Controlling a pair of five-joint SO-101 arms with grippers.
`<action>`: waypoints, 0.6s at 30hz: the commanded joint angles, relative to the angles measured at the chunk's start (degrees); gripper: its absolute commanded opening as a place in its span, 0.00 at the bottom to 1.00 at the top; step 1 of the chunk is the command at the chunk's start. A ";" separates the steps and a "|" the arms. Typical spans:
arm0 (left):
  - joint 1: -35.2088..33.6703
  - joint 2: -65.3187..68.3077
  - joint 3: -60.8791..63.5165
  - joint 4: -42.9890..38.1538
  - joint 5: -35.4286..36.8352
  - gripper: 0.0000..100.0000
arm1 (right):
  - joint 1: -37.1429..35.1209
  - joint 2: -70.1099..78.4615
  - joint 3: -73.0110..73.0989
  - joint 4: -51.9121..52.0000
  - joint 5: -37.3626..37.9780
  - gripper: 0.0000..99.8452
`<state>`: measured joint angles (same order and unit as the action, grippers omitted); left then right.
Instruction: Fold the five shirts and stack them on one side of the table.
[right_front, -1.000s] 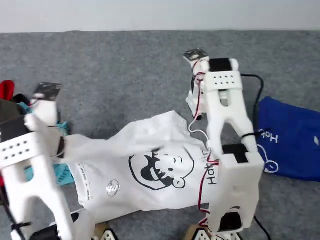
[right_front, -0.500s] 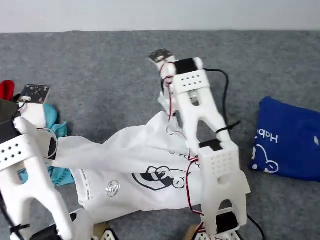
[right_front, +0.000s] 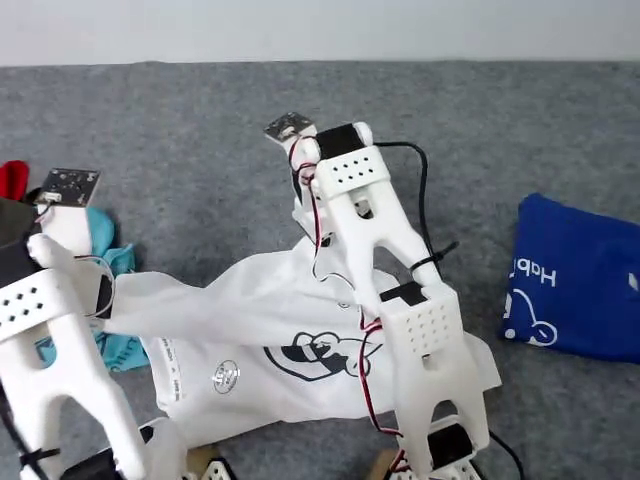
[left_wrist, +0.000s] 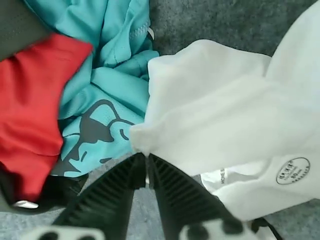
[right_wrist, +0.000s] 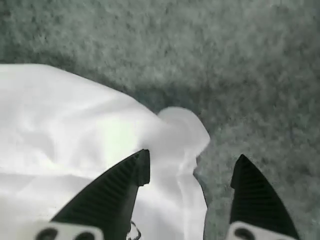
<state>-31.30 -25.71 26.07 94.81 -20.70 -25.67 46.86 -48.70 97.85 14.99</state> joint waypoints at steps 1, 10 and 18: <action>-0.35 -1.93 -0.22 -1.41 -0.70 0.00 | -0.84 2.15 -2.81 -2.86 -0.53 0.27; -0.35 -1.93 -0.22 -1.23 -0.70 0.00 | -0.31 7.43 -7.03 -4.18 0.00 0.10; -0.35 -2.11 -0.66 -1.32 -0.70 0.00 | 2.15 7.34 -20.31 5.14 5.80 0.01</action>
<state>-31.30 -25.71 26.07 94.46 -20.70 -25.41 55.38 -62.24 99.16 19.38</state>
